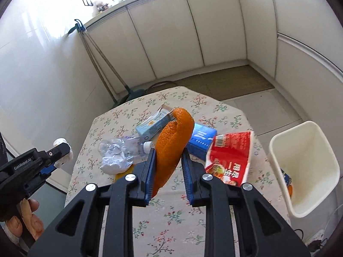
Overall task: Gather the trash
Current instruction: 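Carry the orange peel to the white bin with the right tool and release it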
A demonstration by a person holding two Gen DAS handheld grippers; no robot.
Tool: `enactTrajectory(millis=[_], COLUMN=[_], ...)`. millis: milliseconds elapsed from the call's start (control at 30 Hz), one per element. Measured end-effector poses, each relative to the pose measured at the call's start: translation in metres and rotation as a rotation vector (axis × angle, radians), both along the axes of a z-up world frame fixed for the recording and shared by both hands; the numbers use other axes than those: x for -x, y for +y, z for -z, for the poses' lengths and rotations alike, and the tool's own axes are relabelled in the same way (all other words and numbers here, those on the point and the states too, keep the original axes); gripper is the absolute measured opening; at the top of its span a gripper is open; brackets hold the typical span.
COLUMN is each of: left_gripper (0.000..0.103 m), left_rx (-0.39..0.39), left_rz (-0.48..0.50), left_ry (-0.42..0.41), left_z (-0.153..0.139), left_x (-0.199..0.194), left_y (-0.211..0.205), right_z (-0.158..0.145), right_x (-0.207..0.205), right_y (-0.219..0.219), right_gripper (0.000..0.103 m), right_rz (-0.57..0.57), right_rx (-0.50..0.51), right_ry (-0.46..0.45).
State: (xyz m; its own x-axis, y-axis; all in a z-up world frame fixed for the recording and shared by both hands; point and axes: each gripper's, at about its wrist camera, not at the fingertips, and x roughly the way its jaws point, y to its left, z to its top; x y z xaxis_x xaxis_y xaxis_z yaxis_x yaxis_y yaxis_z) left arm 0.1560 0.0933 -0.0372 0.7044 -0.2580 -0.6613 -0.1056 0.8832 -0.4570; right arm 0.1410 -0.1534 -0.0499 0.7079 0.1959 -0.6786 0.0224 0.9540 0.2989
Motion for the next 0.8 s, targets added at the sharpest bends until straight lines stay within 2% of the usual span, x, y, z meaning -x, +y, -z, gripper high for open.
enactTrajectory(millis=[233, 467, 600, 667, 733, 800], left_gripper=[0.031, 0.031, 0.031, 0.031, 0.031, 0.031], left_rx=[-0.026, -0.06, -0.086, -0.099, -0.112, -0.123], left_rz=[0.065, 0.138, 0.196, 0.224, 0.247, 0.273], left_ry=[-0.017, -0.018, -0.02, -0.021, -0.026, -0.031], left_z=[0.005, 0.013, 0.018, 0.021, 0.022, 0.023], left_x=[-0.004, -0.004, -0.003, -0.003, -0.003, -0.004], left_y=[-0.045, -0.09, -0.12, -0.134, -0.15, -0.166], right_z=[-0.01, -0.009, -0.01, -0.012, -0.015, -0.019], right_x=[0.007, 0.011, 0.018, 0.022, 0.028, 0.036], right_y=[-0.065, -0.149, -0.185, -0.201, -0.213, -0.227], right_gripper=[0.024, 0.024, 0.028, 0.042, 0.072, 0.087], right_rz=[0.134, 0.334, 0.412, 0.441, 0.478, 0.524], right_rx=[0.085, 0.126, 0.132, 0.136, 0.143, 0.163], right_ry=[-0.037, -0.021, -0.009, -0.004, -0.018, -0.026])
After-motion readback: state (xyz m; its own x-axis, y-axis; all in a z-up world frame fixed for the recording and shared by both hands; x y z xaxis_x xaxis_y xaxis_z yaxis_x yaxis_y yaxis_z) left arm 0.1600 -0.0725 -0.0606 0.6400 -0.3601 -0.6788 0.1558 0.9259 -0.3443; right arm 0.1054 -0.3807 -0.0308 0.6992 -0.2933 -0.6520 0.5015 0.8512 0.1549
